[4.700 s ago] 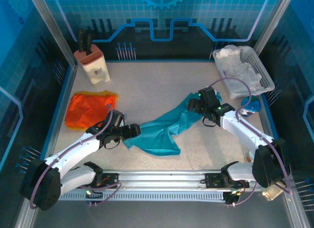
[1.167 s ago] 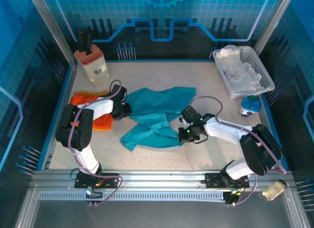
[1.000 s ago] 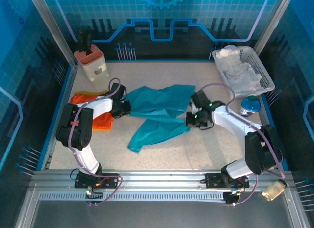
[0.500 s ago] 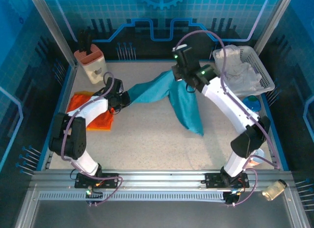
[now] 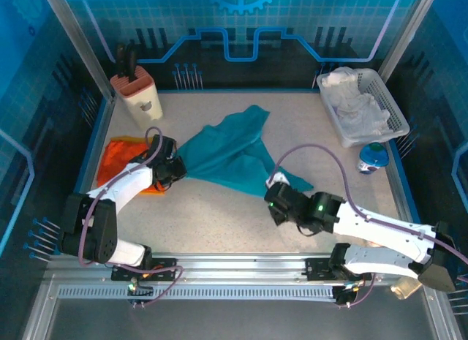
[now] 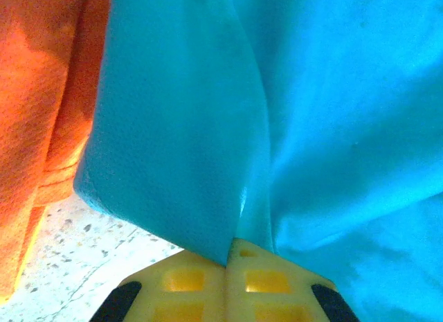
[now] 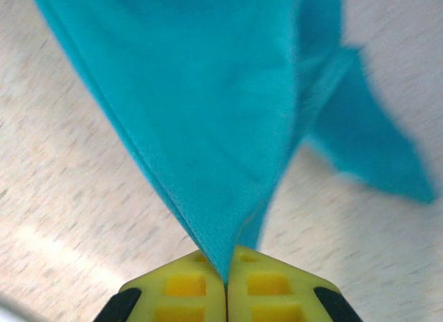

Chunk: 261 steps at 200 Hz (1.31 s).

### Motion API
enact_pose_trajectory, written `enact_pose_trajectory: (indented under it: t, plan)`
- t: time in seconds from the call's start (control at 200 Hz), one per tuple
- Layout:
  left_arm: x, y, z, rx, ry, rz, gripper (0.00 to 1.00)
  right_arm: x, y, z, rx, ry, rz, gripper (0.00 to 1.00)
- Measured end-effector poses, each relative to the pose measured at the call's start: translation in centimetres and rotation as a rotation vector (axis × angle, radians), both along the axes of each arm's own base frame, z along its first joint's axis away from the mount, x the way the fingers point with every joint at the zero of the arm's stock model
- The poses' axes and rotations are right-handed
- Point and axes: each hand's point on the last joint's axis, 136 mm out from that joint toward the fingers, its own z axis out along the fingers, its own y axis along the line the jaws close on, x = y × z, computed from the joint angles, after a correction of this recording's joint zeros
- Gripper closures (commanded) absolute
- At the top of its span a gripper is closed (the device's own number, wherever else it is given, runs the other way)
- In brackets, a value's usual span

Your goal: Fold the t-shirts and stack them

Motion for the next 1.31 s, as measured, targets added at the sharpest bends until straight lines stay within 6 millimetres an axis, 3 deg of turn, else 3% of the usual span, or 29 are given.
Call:
enact_pose_trajectory:
  t: [0.09, 0.16, 0.195, 0.26, 0.36, 0.535, 0.675, 0.861, 0.996, 1.141, 1.306]
  plan:
    - [-0.6, 0.2, -0.7, 0.006, 0.022, 0.001, 1.00, -3.1, 1.9, -2.1, 0.029, 0.109, 0.071, 0.72]
    - [-0.6, 0.2, -0.8, 0.007, 0.026, 0.001, 0.95, -5.0, 3.4, -2.9, 0.044, 0.167, 0.124, 0.40]
    - [-0.7, 0.2, -0.8, 0.008, 0.027, 0.001, 0.87, -5.7, 4.0, -3.1, 0.047, 0.184, 0.142, 0.33]
    - [-0.7, 0.2, -0.9, 0.014, 0.027, -0.003, 0.62, -6.1, 4.1, -3.0, 0.046, 0.188, 0.148, 0.24]
    - [-0.8, 0.3, -0.9, 0.023, 0.033, -0.013, 0.53, -4.6, 3.3, -2.0, 0.066, 0.162, 0.076, 0.12]
    - [-1.7, -0.7, -1.1, 0.031, 0.062, -0.054, 0.48, 2.1, -1.8, -0.1, 0.192, 0.129, -0.263, 0.09]
    - [-2.9, -5.0, -0.5, 0.044, 0.061, -0.193, 0.47, 5.5, -6.0, -1.4, 0.232, 0.157, -0.487, 0.06]
    - [-6.3, -11.1, -0.4, 0.035, 0.074, -0.367, 0.43, 7.7, -8.5, -4.1, 0.231, 0.242, -0.621, 0.05]
    - [-9.2, -14.6, -0.7, 0.025, 0.092, -0.457, 0.41, 8.9, -10.4, -6.3, 0.240, 0.299, -0.722, 0.10]
    - [-11.6, -17.4, -1.4, 0.011, 0.120, -0.506, 0.39, 9.3, -12.7, -9.0, 0.283, 0.355, -0.841, 0.15]
    - [-12.9, -19.1, -3.9, 0.013, 0.176, -0.522, 0.37, 9.6, -13.2, -11.0, 0.316, 0.404, -0.897, 0.20]
